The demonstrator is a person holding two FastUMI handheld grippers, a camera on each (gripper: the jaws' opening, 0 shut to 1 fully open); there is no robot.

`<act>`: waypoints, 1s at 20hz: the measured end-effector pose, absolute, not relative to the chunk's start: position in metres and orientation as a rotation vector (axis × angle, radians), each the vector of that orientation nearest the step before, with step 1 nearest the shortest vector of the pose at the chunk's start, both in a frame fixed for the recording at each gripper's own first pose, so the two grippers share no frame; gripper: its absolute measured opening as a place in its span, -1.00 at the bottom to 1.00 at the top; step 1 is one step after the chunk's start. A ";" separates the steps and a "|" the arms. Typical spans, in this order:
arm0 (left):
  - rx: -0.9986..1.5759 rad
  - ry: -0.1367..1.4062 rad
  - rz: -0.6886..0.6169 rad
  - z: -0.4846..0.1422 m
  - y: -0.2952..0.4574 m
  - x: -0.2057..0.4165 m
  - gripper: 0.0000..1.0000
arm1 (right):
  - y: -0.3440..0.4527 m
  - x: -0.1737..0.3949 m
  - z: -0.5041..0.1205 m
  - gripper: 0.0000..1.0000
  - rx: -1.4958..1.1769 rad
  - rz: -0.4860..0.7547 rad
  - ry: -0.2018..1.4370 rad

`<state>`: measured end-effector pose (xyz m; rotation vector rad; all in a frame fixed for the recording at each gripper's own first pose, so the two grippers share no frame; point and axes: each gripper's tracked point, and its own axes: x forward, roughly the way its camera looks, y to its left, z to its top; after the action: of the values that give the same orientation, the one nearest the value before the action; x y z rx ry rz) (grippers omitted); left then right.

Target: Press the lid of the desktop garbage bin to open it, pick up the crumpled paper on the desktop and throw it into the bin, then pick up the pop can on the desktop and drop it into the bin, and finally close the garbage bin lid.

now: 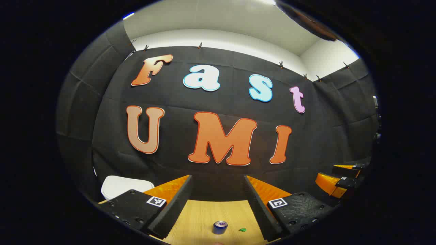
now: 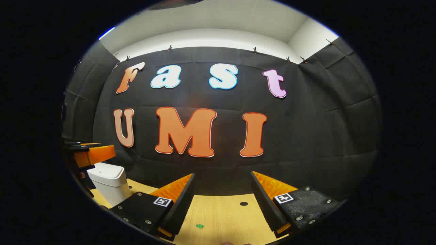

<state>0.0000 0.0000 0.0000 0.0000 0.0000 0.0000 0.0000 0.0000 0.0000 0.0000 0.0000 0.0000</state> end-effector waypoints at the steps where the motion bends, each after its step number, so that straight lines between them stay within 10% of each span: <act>1: 0.003 -0.004 -0.006 0.000 -0.002 -0.001 0.82 | 0.002 -0.001 0.002 0.87 0.003 0.002 -0.003; 20: 0.018 0.042 -0.046 -0.025 0.008 -0.011 0.82 | -0.005 -0.014 -0.010 0.87 -0.031 -0.069 0.031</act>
<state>-0.0114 0.0078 -0.0249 0.0177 0.0423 -0.0457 -0.0145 -0.0050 -0.0102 -0.0307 0.0308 -0.0693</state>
